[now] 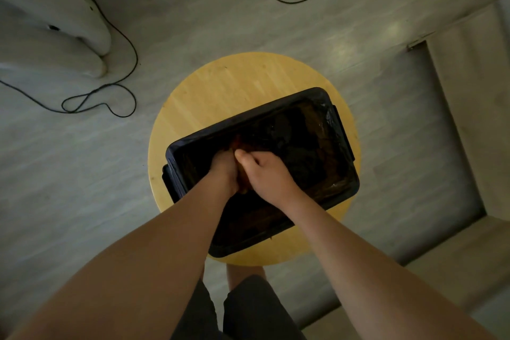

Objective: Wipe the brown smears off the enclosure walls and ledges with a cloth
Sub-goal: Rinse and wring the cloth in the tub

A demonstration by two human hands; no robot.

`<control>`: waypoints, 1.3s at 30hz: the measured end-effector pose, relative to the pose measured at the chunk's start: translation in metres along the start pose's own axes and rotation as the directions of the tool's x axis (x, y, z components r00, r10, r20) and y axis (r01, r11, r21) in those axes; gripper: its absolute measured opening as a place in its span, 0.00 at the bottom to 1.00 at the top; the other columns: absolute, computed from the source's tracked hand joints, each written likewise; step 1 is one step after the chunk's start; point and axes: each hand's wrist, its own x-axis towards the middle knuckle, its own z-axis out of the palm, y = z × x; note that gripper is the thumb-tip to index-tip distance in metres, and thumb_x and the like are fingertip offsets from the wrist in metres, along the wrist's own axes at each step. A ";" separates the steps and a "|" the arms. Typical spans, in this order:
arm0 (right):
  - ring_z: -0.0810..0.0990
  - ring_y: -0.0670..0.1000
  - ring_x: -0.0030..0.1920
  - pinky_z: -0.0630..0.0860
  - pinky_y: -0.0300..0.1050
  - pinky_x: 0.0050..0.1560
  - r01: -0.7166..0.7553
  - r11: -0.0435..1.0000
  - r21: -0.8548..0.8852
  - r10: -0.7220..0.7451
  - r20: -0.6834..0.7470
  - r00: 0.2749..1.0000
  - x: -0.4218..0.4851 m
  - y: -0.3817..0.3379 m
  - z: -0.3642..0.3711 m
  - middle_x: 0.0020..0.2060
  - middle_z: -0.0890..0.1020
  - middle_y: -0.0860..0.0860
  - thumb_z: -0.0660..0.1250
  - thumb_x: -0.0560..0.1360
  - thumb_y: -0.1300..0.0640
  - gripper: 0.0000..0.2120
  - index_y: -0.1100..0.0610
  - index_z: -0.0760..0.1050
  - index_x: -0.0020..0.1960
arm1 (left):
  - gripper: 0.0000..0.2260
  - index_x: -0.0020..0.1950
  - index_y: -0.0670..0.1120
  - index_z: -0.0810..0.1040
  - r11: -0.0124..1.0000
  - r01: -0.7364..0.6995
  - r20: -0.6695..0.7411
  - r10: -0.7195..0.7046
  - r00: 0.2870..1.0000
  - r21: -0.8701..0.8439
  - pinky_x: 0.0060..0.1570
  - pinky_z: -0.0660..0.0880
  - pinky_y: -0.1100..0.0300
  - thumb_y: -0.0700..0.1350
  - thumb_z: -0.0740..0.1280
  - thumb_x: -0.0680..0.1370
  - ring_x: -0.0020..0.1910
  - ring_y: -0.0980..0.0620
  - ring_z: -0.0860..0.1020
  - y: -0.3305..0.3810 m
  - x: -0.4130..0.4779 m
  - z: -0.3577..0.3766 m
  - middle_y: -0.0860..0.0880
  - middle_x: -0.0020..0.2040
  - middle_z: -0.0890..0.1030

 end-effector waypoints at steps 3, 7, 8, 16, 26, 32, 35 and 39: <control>0.71 0.50 0.25 0.65 0.47 0.27 0.078 0.991 -0.106 -0.091 -0.121 0.988 0.002 0.004 0.005 0.23 0.69 0.49 0.58 0.85 0.46 0.27 0.52 0.68 0.29 | 0.15 0.48 0.45 0.78 0.996 0.035 0.097 -0.027 0.995 -0.084 0.39 0.73 0.55 0.52 0.59 0.86 0.39 0.46 0.77 0.004 -0.014 0.010 0.44 0.39 0.79; 0.72 0.50 0.25 0.64 0.44 0.29 0.078 0.933 -0.352 -0.202 -0.331 0.922 0.023 0.026 0.001 0.24 0.70 0.47 0.57 0.85 0.51 0.25 0.50 0.67 0.29 | 0.16 0.56 0.44 0.82 0.999 0.002 0.110 -0.006 0.994 0.036 0.43 0.79 0.55 0.55 0.61 0.85 0.44 0.44 0.82 0.004 -0.025 0.020 0.43 0.42 0.83; 0.74 0.51 0.26 0.65 0.44 0.30 0.047 0.907 -0.418 -0.206 -0.344 0.916 0.029 0.033 -0.003 0.25 0.72 0.48 0.56 0.85 0.50 0.24 0.51 0.69 0.31 | 0.17 0.56 0.45 0.83 0.983 -0.060 0.073 0.048 0.996 0.174 0.44 0.81 0.53 0.56 0.61 0.85 0.44 0.44 0.83 0.002 -0.023 0.019 0.43 0.44 0.84; 0.75 0.66 0.59 0.76 0.60 0.59 -0.405 0.893 -0.199 0.305 -0.396 0.866 0.049 0.046 -0.002 0.65 0.71 0.64 0.48 0.86 0.44 0.22 0.56 0.64 0.71 | 0.32 0.76 0.52 0.70 0.927 -0.121 -0.006 0.132 0.991 0.354 0.58 0.81 0.44 0.65 0.56 0.76 0.57 0.40 0.81 -0.003 0.005 0.003 0.41 0.64 0.80; 0.75 0.47 0.28 0.71 0.48 0.31 0.006 1.000 -0.031 -0.011 -0.168 0.986 0.001 0.005 0.007 0.25 0.74 0.48 0.56 0.85 0.45 0.25 0.51 0.71 0.31 | 0.14 0.43 0.41 0.80 0.998 -0.027 0.232 0.012 0.973 0.059 0.40 0.76 0.55 0.42 0.61 0.85 0.34 0.47 0.81 0.002 -0.019 0.006 0.45 0.29 0.81; 0.82 0.56 0.33 0.77 0.49 0.31 -0.033 0.711 -0.702 -0.242 -0.288 0.926 0.029 0.036 0.004 0.34 0.81 0.53 0.47 0.86 0.42 0.27 0.54 0.79 0.45 | 0.11 0.59 0.42 0.84 0.977 -0.176 0.209 0.149 0.967 0.118 0.56 0.83 0.49 0.42 0.63 0.84 0.53 0.43 0.85 -0.005 -0.029 0.007 0.41 0.51 0.87; 0.83 0.61 0.43 0.76 0.49 0.35 -0.181 0.664 -0.725 -0.166 -0.379 0.910 0.037 0.046 -0.009 0.46 0.82 0.57 0.49 0.86 0.41 0.25 0.57 0.78 0.55 | 0.13 0.62 0.42 0.82 0.969 -0.185 0.189 0.153 0.970 0.164 0.57 0.82 0.49 0.43 0.61 0.85 0.54 0.44 0.84 -0.009 -0.031 -0.001 0.41 0.53 0.86; 0.73 0.68 0.63 0.72 0.58 0.60 -0.438 0.842 -0.315 0.273 -0.451 0.850 0.037 0.048 -0.003 0.67 0.70 0.65 0.47 0.86 0.42 0.25 0.58 0.65 0.73 | 0.16 0.60 0.44 0.82 0.993 -0.055 0.129 0.042 0.991 0.100 0.55 0.81 0.47 0.53 0.62 0.84 0.53 0.41 0.83 -0.007 -0.031 -0.004 0.40 0.52 0.86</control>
